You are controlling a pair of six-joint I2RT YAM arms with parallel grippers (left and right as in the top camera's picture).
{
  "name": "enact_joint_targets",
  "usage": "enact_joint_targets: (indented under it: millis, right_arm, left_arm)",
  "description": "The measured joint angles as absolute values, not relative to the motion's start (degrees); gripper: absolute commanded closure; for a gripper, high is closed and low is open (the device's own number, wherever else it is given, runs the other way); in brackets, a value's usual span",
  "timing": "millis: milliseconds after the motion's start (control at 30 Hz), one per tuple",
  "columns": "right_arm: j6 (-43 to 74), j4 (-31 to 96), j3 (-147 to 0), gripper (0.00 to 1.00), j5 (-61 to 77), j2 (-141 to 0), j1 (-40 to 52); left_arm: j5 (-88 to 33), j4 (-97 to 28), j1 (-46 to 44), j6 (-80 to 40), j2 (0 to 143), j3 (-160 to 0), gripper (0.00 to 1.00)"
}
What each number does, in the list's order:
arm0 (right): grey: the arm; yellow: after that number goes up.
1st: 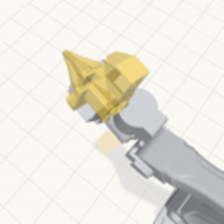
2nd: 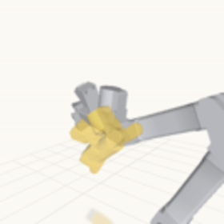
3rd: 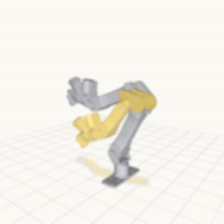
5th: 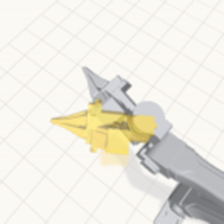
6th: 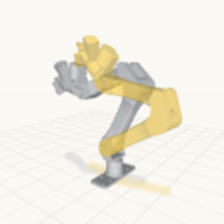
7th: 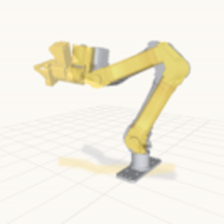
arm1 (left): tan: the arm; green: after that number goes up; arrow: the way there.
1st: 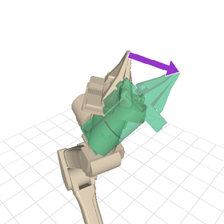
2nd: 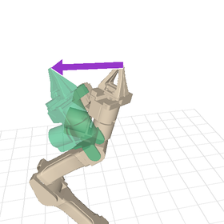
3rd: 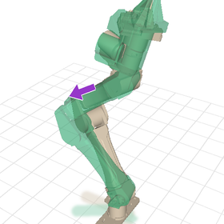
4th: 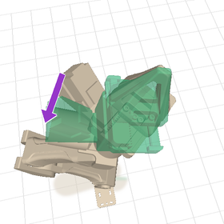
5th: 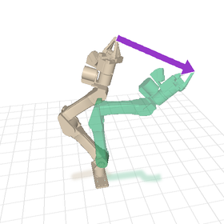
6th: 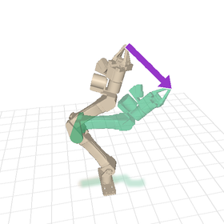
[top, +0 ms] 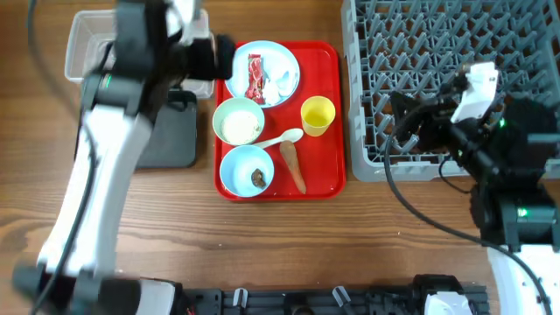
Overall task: Sort waste into correct bins and load items into the dishwasher rack
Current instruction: 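Grasp red wrapper and tissue from white plate with left gripper, drop into clear bin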
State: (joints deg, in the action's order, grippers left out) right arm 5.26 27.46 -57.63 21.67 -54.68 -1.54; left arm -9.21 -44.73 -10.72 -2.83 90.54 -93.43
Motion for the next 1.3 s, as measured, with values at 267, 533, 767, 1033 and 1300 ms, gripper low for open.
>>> enact_joint_targets:
  millis: [267, 533, 767, 1033, 1300]
  right_arm:
    - [9.4, 31.8, -58.0, 0.01, 22.1, -57.6, -1.5]
    - [10.0, 34.8, -58.0, 0.0, 22.1, -63.0, -1.5]
    - [10.2, 36.0, -58.0, 0.0, 22.1, -66.0, -1.5]
    - [10.2, 36.0, -58.0, 0.0, 22.1, -66.0, -1.5]
    - [10.2, 36.6, -58.0, 0.0, 22.1, -66.0, -1.5]
  left_arm:
    - [-9.3, -34.2, -17.9, -2.6, 112.4, -100.6, 0.0]
    - [-3.7, -32.6, -18.6, -10.4, 124.6, -100.9, 0.05]
    - [-2.6, -34.5, -21.5, -10.8, 130.5, -100.9, 0.06]
    - [-1.3, -34.1, -22.0, -6.9, 132.0, -101.0, 0.96]
    - [-1.7, -35.4, -21.2, -8.3, 130.5, -101.2, 0.96]
